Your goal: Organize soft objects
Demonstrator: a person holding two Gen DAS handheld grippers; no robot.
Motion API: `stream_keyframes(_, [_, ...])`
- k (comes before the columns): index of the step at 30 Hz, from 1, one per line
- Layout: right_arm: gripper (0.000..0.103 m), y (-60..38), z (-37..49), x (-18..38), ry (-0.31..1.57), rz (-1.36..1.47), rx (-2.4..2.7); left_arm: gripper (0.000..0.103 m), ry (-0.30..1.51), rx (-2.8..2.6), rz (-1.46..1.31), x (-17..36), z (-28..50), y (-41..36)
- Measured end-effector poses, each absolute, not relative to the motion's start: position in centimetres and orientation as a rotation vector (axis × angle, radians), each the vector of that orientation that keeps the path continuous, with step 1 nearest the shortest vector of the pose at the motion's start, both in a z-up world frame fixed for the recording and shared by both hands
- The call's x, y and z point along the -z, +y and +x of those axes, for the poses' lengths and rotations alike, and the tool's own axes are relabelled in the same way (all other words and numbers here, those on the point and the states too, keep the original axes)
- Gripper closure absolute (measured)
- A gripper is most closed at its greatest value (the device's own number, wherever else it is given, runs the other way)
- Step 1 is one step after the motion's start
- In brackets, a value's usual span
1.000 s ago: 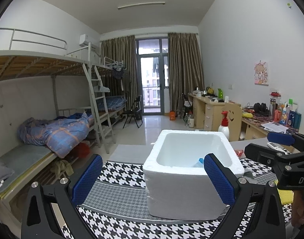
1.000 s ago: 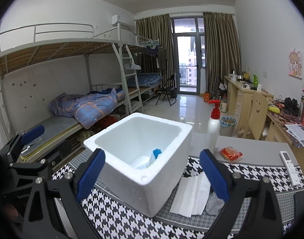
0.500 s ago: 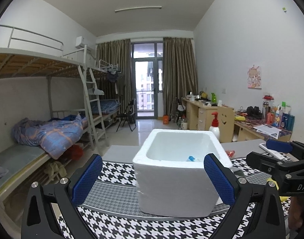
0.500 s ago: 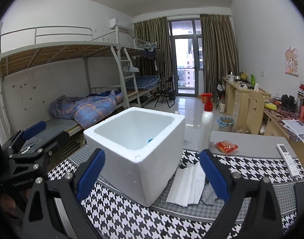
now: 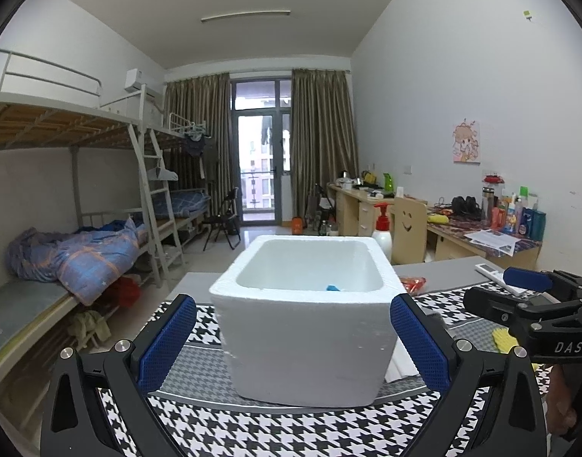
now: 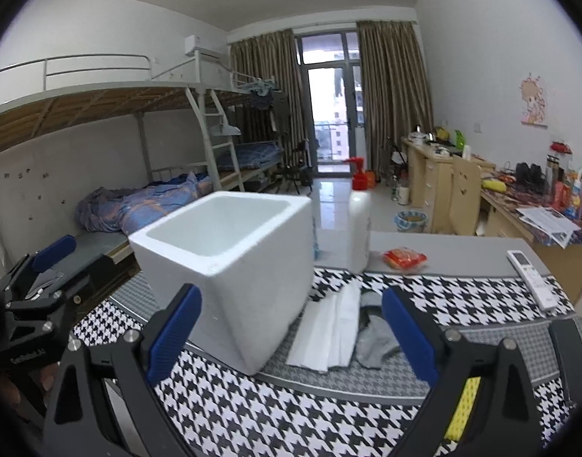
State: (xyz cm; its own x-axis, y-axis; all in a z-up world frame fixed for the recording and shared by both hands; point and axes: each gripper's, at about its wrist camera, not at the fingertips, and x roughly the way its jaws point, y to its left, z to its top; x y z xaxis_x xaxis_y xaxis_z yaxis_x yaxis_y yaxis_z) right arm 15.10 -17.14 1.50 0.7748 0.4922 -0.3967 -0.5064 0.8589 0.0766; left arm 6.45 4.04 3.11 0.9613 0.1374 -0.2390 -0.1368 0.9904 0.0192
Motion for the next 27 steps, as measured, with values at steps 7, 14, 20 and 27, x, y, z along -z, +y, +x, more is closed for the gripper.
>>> stream_keyframes(7, [0.006,-18.3,14.6,-1.0,0.402,-0.048,-0.497,0.001,0.257,-0.092,0.01,-2.6,6.9,2.7])
stream_keyframes(14, [0.006,-20.2,14.5,-0.9,0.395,-0.019,-0.465,0.001,0.268,-0.043,0.01,-2.2,7.2,1.4])
stream_keyframes(20, [0.006,-21.9,14.6,-0.5,0.402,0.007,-0.423,0.001,0.273,0.005,0.014,-1.9,7.4,0.1])
stream_keyframes(27, [0.006,-23.6,14.3,0.0,0.411,0.008,-0.364,0.001,0.288,0.053,0.021,-1.5,8.2,-1.6])
